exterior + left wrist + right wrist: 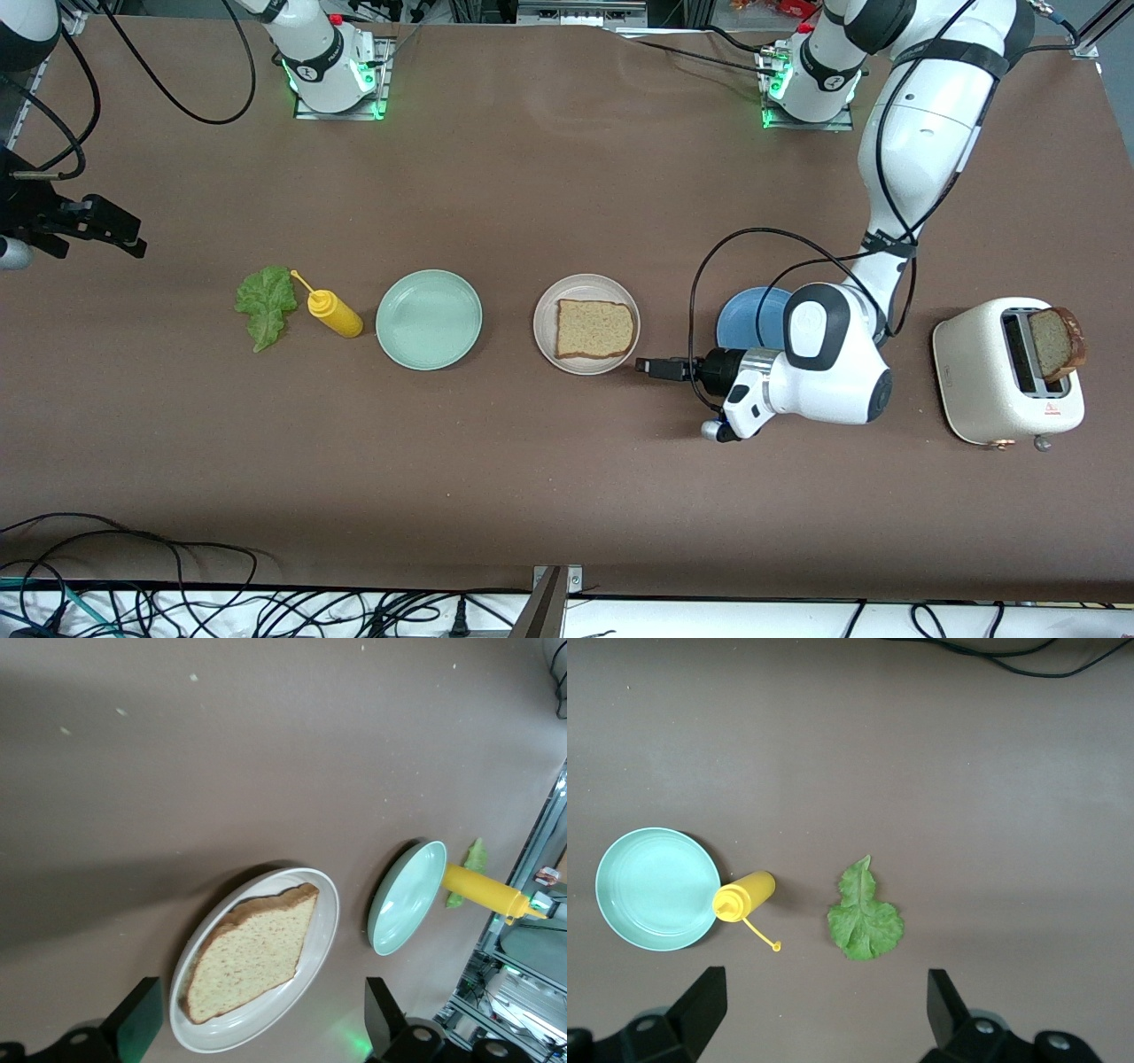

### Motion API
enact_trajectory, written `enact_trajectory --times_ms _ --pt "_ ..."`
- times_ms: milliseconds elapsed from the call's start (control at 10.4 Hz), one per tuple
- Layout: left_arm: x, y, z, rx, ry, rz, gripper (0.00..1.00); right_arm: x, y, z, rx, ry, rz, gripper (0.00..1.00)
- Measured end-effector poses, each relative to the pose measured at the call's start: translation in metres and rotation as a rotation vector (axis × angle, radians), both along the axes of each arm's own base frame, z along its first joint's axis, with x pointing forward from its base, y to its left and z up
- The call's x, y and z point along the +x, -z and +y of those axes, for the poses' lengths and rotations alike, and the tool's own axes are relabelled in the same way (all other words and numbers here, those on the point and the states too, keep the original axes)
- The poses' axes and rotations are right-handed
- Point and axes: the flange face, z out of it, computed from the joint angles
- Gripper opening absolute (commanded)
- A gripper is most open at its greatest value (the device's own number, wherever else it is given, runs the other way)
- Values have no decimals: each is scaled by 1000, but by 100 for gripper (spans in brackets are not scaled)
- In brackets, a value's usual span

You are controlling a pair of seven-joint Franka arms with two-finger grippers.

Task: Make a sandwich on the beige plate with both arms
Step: 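Release the bread with the left gripper while the right gripper reaches the lettuce, then grasp the lettuce leaf with the right gripper while the left gripper returns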

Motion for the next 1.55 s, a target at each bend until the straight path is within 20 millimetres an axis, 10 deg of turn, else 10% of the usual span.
enact_trajectory --times_ms 773,1546 --pt "18 -46 89 373 155 -170 100 14 29 -1 -18 -1 29 100" --pt "11 -112 203 659 231 -141 100 26 249 -35 -49 42 123 100"
